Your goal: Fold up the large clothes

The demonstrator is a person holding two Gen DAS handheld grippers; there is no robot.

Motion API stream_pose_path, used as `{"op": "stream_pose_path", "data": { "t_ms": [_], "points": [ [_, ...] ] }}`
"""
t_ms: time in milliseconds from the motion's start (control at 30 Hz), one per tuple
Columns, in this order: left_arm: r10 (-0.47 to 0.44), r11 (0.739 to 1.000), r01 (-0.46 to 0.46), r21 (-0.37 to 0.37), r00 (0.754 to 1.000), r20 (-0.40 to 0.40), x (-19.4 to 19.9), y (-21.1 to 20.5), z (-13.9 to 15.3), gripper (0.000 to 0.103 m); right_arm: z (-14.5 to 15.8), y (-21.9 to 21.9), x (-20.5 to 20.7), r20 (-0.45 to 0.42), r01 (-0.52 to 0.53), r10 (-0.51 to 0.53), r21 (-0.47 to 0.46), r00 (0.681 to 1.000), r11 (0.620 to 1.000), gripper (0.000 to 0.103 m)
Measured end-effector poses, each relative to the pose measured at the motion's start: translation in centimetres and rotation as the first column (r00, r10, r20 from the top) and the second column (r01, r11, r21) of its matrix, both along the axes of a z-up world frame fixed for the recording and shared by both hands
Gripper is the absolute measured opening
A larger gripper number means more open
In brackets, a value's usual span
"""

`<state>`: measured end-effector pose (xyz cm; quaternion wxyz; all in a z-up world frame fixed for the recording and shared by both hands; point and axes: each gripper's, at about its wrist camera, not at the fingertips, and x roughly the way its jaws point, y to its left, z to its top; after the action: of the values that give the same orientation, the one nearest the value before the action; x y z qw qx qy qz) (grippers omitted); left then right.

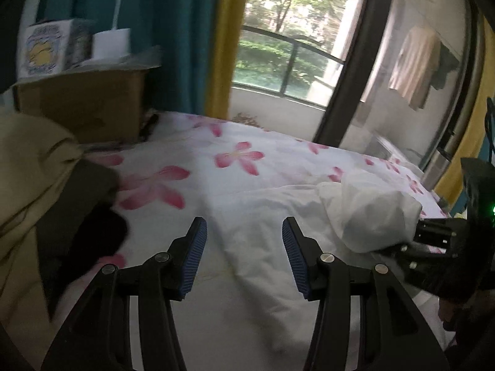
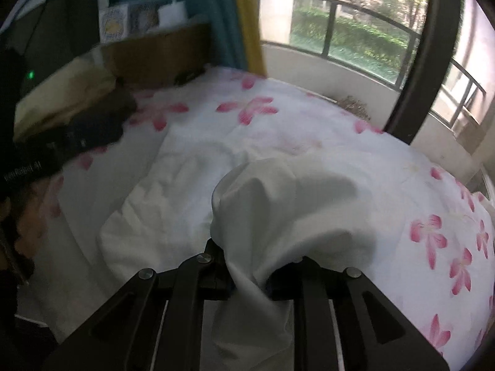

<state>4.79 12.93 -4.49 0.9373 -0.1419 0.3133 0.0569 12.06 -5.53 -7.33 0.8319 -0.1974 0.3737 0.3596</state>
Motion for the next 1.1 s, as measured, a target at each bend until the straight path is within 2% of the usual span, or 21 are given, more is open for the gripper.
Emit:
{"op": "stream_pose_path", "data": {
  "t_ms": [200, 333, 500, 600, 700, 733, 767, 833, 900, 967, 1033, 1100],
  "points": [
    [0.067, 0.997, -0.066, -0.043, 0.998, 0.017, -2.0, 2.9, 0.3, 0.052, -0.4, 2.4, -1.0, 0.038, -0.056, 0.06, -0.118, 0.997, 0.991, 0.023],
    [0.094, 0.995, -0.093, -0.033, 0.995, 0.038, -2.8, 4.1, 1.0, 0.052, -0.2, 3.9, -1.9, 0.072, -0.101, 0.117, -0.199, 0.991, 0.975, 0.026],
    [0.112, 0.993, -0.111, -0.031, 0.993, 0.035, -3.1, 4.9, 1.1, 0.052, -0.3, 4.7, -2.6, 0.134, -0.09, 0.132, -0.28, 0.982, 0.956, 0.038],
    [0.107, 0.994, -0.106, -0.037, 0.994, 0.022, -3.1, 4.9, 0.8, 0.052, 0.6, 3.9, -2.1, 0.135, -0.056, 0.09, -0.238, 0.987, 0.97, 0.05],
    [0.098, 0.994, -0.097, -0.049, 0.995, 0.011, -3.0, 4.7, 0.4, 0.052, 1.8, 2.1, -1.3, 0.054, -0.024, 0.03, -0.113, 0.998, 0.993, 0.066],
    [0.095, 0.994, -0.094, -0.052, 0.995, 0.008, -2.9, 4.6, 0.3, 0.052, 2.0, 1.5, -1.1, 0.016, -0.026, 0.027, -0.069, 1.0, 0.997, 0.09],
    [0.089, 0.995, -0.089, -0.054, 0.996, 0.008, -2.8, 4.5, 0.3, 0.052, 2.1, 1.3, -1.2, -0.012, -0.034, 0.033, -0.037, 0.999, 0.999, 0.103],
    [0.079, 0.995, -0.078, -0.056, 0.997, 0.008, -2.7, 4.2, 0.4, 0.052, 1.8, 0.7, -1.5, -0.099, -0.071, 0.077, 0.064, 0.992, 0.995, 0.103],
    [0.071, 0.996, -0.07, -0.057, 0.997, 0.01, -2.6, 3.9, 0.5, 0.052, 0.6, 0.9, -1.6, -0.187, -0.102, 0.124, 0.121, 0.975, 0.987, 0.103],
    [0.068, 0.996, -0.067, -0.057, 0.998, 0.011, -2.7, 3.6, 0.7, 0.052, -0.6, 1.8, -2.3, -0.188, -0.125, 0.151, 0.144, 0.97, 0.982, 0.103],
    [0.067, 0.997, -0.066, -0.049, 0.998, 0.008, -2.7, 3.5, 0.9, 0.052, -1.4, 2.9, -2.8, -0.209, -0.185, 0.231, 0.218, 0.95, 0.958, 0.103],
    [0.068, 0.997, -0.068, -0.038, 0.998, 0.002, -2.7, 3.4, 1.3, 0.052, -1.2, 3.3, -3.4, -0.188, -0.228, 0.277, 0.246, 0.942, 0.942, 0.103]
  ]
}}
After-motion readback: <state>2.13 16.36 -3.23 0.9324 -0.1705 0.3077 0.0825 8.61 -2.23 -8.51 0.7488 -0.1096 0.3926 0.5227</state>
